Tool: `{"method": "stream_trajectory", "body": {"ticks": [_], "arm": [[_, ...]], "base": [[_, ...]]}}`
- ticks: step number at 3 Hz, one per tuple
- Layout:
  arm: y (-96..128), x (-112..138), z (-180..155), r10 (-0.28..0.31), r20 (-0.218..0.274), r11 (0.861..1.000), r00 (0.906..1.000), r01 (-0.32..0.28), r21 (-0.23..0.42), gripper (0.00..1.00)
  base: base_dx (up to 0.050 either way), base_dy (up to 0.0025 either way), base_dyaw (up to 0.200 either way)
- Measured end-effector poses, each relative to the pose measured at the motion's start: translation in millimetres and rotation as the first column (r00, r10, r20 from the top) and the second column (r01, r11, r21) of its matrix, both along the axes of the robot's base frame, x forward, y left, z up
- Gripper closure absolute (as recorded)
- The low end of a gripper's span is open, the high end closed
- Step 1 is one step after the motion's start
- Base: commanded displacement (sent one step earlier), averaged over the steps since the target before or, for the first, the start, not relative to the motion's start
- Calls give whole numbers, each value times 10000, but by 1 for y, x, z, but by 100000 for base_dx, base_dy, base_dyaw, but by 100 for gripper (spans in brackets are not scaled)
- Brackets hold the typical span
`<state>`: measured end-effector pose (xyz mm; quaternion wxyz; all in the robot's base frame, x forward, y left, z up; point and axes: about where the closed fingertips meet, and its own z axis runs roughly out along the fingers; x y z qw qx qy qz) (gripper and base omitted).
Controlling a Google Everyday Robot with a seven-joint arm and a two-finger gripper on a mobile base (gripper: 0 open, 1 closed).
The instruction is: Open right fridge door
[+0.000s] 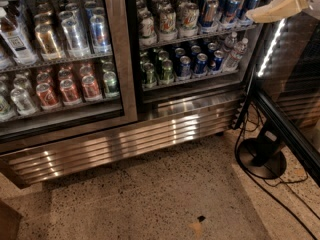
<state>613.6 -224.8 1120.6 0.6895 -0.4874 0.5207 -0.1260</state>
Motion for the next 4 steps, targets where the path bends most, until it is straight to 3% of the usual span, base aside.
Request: {"method": "stream_trajectory", "body": {"ticks": [1, 2, 3, 4], "arm": [[6, 7, -43, 181, -364, 9952, 9992, -146, 964, 0], [4, 13, -85, 192, -1013, 9900, 9947, -47, 1412, 0], [4, 13, -86, 190, -1015, 9900, 9946, -45, 1412, 0], [2, 27, -110, -197, -1621, 9894, 9866, 426, 1387, 0]], "base": [[0, 0, 0], [0, 0, 0], [0, 0, 0], [0, 0, 0]]}}
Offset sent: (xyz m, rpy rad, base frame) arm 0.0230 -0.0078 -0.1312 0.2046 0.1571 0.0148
